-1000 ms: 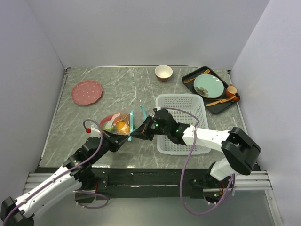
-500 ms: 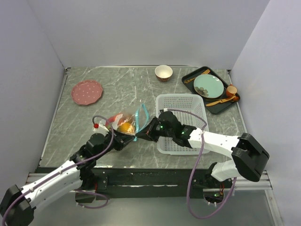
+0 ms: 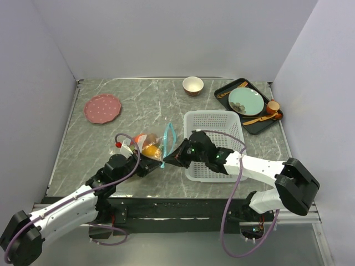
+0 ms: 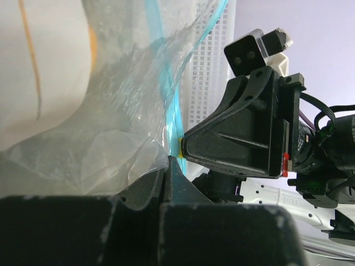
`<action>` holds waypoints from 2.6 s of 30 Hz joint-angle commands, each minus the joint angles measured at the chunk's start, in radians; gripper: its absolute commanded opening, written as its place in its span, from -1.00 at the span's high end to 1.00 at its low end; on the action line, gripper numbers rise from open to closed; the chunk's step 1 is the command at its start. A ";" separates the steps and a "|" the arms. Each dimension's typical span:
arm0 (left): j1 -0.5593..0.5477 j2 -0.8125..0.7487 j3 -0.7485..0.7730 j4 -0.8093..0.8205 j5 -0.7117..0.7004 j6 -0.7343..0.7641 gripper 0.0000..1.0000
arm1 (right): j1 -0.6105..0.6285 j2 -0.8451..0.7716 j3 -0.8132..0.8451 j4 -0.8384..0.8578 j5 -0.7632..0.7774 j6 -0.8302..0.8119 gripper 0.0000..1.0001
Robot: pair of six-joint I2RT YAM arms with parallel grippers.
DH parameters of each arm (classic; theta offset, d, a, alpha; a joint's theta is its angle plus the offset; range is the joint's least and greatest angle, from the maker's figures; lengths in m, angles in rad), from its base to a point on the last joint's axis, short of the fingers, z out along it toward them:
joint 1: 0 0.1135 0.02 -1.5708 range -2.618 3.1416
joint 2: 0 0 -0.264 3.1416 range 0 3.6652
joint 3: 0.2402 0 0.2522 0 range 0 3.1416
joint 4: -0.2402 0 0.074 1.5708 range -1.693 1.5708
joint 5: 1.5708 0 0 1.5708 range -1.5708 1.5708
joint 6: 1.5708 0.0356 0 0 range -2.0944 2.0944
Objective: Place the food in the zip-top bag and seal the zipper
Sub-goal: Zip the zipper food storage bag at the center of the board.
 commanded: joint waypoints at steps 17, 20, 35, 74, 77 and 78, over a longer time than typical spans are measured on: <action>-0.022 -0.069 0.035 -0.063 0.172 0.050 0.98 | -0.115 -0.017 0.020 0.077 0.190 -0.009 1.00; -0.022 -0.085 0.027 -0.075 0.171 0.047 0.99 | -0.123 -0.009 0.025 0.080 0.185 -0.012 1.00; -0.022 -0.197 0.015 -0.175 0.142 0.024 0.98 | -0.184 0.040 0.057 0.089 0.153 -0.035 1.00; -0.019 -0.228 0.306 -0.498 -0.102 0.172 -0.93 | -0.201 0.250 0.340 -0.134 0.000 -0.457 1.00; -0.016 -0.202 0.366 -0.531 -0.177 0.194 -0.99 | -0.178 0.288 0.459 -0.275 0.038 -0.570 0.99; -0.014 -0.170 0.401 -0.540 -0.194 0.199 -0.99 | -0.170 0.291 0.480 -0.314 0.075 -0.625 0.99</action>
